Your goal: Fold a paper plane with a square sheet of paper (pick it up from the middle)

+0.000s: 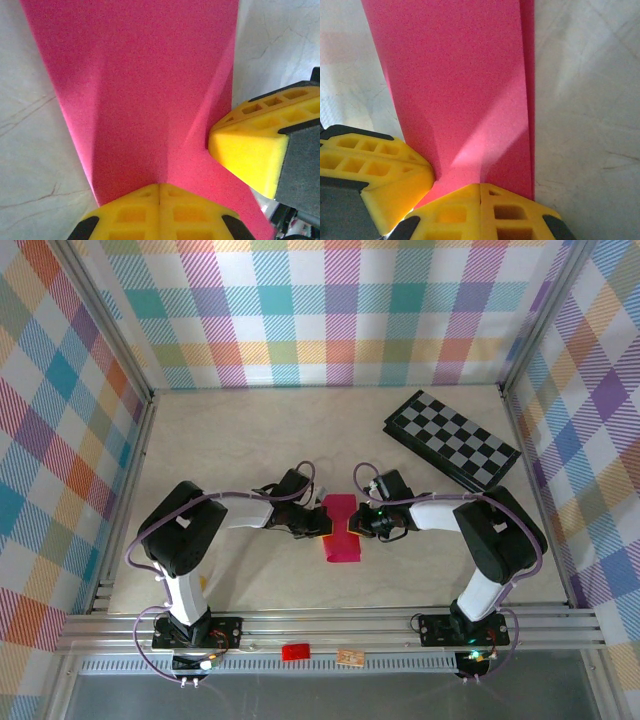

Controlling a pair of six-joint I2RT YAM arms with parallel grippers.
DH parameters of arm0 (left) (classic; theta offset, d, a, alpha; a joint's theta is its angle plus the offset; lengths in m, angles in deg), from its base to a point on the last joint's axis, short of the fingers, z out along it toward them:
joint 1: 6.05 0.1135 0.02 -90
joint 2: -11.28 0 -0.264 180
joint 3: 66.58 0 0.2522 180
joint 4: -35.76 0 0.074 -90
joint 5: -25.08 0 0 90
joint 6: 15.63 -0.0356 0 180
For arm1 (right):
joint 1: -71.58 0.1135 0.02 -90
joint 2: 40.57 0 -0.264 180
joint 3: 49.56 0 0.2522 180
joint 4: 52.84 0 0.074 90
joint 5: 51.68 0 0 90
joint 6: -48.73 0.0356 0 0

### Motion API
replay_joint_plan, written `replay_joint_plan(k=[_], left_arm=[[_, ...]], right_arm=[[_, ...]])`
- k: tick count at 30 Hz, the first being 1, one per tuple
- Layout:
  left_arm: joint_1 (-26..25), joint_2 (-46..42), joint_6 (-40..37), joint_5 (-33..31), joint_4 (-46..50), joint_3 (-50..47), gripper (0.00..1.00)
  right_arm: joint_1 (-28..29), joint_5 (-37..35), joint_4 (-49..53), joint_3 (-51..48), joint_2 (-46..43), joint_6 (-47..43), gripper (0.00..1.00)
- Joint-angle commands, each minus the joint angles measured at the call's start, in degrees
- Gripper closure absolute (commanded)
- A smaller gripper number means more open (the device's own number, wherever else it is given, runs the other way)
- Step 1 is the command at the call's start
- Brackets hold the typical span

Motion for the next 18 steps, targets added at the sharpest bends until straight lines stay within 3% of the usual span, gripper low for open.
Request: replay_joint_plan(k=[1,11,18], left_arm=[[0.9,0.8,-5.3,-7.9,9.4,-1.9,1.00],[-0.6,-6.5,1.4,-1.6,6.7,1.2,1.00],[-2.4,-3.1,4.9,1.0,3.5,1.0,1.00]], right_arm=[[-0.2,-5.1,7.7,-2.5,0.8,0.3,1.00],[-0.3,-5.3,7.5,-2.6,0.6,0.5,1.00],[-0.3,-5.0,7.4,-2.5,1.1,0.4,1.00]])
